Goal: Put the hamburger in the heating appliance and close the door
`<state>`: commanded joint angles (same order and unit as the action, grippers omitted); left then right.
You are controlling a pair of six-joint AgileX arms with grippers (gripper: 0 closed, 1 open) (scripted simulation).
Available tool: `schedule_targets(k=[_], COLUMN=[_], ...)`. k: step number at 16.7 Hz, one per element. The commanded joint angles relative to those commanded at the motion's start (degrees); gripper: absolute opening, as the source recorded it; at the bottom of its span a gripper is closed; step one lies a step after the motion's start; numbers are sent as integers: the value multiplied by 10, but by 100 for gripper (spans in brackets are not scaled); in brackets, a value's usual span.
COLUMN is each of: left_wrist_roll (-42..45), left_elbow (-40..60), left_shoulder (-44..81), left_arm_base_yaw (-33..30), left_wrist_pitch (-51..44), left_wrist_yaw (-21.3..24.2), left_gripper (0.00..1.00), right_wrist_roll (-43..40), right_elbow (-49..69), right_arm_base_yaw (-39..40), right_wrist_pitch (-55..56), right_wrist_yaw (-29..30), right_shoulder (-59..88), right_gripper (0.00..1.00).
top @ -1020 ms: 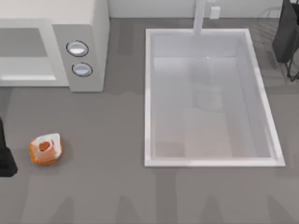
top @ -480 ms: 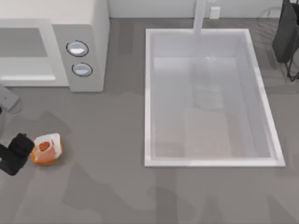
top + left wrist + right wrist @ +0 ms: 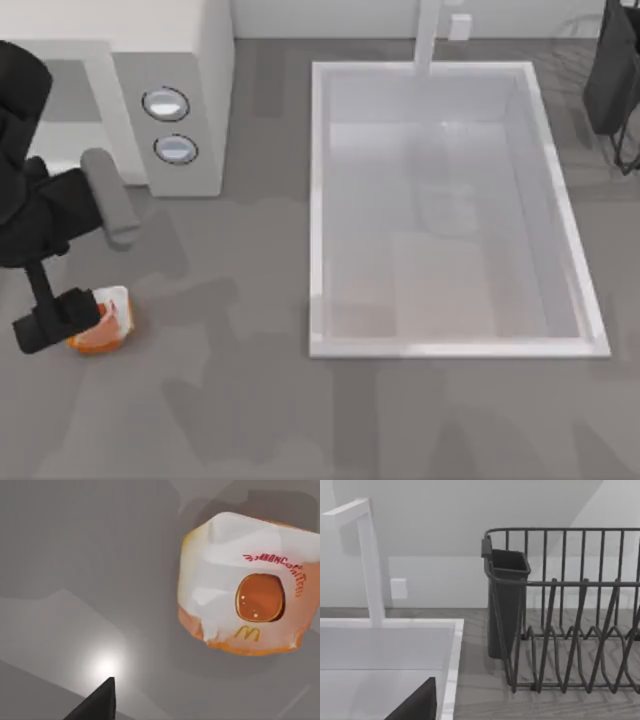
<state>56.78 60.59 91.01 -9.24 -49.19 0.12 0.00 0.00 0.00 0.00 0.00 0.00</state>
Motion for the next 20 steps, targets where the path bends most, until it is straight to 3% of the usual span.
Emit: schedule_targets(k=[5, 12, 20], left_wrist_roll=[80, 86, 42], left_elbow=[91, 97, -8], left_shoulder=[120, 129, 160], left_arm_base_yaw=[-13, -13, -62], left_wrist_pitch=[-63, -66, 67], left_wrist_yaw=[-2, -3, -2], left_gripper=[100, 100, 100], right_wrist_roll=[0, 0, 0], right_elbow=[0, 0, 0], right_arm_base_yaw=[0, 0, 0], right_wrist_pitch=[0, 0, 0], right_wrist_yaw=[0, 0, 0], right_shoulder=[0, 0, 0], right_gripper=[100, 100, 100])
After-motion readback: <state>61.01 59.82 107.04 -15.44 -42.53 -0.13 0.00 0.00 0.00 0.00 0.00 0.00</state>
